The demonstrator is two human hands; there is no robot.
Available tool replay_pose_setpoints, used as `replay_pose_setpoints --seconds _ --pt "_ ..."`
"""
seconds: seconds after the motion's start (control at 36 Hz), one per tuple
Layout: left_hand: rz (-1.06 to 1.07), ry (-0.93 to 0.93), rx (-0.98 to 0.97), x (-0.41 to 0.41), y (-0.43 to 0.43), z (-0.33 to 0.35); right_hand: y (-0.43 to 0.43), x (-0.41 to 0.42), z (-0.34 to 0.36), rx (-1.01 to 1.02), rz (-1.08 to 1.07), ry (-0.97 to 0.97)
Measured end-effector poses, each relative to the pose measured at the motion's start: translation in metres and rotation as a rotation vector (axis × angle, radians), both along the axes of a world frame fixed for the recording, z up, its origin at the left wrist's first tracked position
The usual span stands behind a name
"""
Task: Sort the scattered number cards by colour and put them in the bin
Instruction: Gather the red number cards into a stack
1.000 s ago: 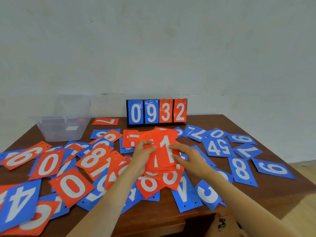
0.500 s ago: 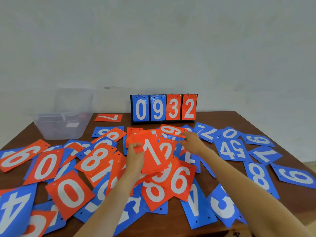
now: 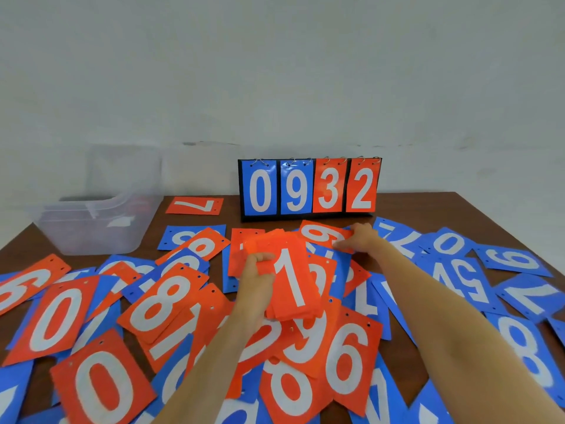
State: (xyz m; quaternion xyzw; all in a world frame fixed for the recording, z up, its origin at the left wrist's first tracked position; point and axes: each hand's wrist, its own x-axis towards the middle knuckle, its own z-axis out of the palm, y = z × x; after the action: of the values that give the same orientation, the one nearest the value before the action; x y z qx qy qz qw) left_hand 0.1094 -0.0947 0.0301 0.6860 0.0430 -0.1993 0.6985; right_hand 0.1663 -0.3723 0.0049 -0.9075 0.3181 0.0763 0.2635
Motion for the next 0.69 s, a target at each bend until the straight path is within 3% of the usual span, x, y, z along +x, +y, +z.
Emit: replay_pose_setpoints --seconds 0.17,0.33,0.53,0.69 --pt "-0.012 0.005 0.035 0.004 0.0 -0.005 0.007 -0.001 0.007 -0.047 -0.111 -0.029" --pt "0.005 0.0 0.017 -0.005 0.003 0.004 0.018 -0.014 0.016 -0.02 -0.128 -0.439" --pt "0.01 -0.026 0.048 -0.024 0.01 0.016 0.033 -0.076 0.056 -0.13 -0.094 -0.822" --pt "-0.01 -0.21 0.162 -0.05 0.018 0.031 0.052 -0.143 0.092 -0.013 0.037 -0.969"
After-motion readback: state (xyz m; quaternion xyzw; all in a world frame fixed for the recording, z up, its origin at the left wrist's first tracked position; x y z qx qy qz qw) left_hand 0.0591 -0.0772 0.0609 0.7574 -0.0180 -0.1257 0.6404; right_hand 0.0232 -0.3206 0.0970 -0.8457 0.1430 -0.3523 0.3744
